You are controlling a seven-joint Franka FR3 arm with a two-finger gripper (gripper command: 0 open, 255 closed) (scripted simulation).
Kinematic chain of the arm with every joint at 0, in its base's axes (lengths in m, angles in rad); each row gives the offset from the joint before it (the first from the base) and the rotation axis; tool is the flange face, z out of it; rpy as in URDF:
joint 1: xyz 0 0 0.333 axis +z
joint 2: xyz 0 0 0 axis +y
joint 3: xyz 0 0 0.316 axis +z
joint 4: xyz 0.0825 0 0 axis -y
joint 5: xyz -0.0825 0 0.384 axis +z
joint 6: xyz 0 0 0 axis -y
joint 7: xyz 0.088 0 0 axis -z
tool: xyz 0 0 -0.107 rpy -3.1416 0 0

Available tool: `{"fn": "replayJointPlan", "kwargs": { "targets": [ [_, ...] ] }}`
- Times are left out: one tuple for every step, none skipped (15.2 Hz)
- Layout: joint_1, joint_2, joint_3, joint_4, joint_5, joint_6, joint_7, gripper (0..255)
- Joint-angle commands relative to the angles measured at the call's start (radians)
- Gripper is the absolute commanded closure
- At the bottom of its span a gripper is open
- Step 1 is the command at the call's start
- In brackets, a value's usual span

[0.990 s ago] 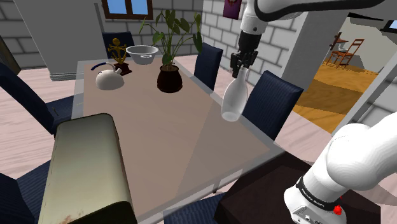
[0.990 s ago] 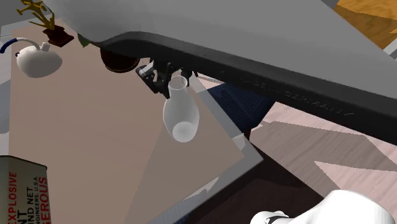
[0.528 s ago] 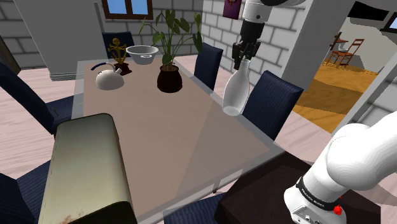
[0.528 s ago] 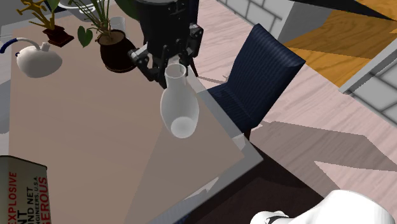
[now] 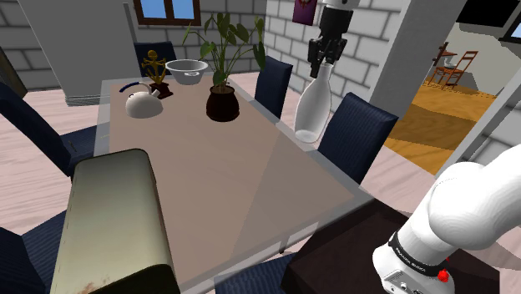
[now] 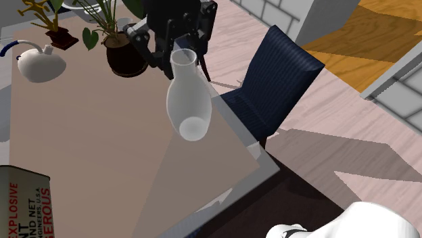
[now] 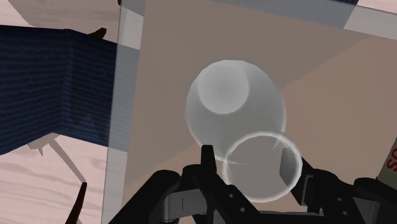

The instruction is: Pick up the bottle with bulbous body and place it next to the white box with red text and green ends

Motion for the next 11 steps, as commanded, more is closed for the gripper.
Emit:
{"fn": "replayJointPlan", "kwargs": {
  "targets": [
    [0.000, 0.011, -0.001, 0.039, 0.000, -0.027, -0.002, 255],
    [0.000, 0.016, -0.001, 0.058, 0.000, -0.041, -0.002, 255],
    [0.000, 0.021, -0.001, 0.076, 0.001, -0.055, -0.002, 255],
    [0.000, 0.027, -0.001, 0.095, 0.001, -0.069, -0.002, 255],
    [0.000, 0.032, -0.001, 0.115, 0.001, -0.082, -0.003, 255],
    [0.000, 0.038, -0.001, 0.134, 0.001, -0.096, -0.003, 255],
    [0.000, 0.044, -0.001, 0.154, 0.002, -0.110, -0.003, 255],
    [0.000, 0.050, -0.001, 0.175, 0.002, -0.124, -0.003, 255],
    [0.001, 0.057, -0.001, 0.195, 0.002, -0.138, -0.004, 255],
    [0.001, 0.064, -0.001, 0.217, 0.002, -0.153, -0.004, 255],
    [0.001, 0.071, -0.001, 0.238, 0.003, -0.167, -0.004, 255]
  ]
}}
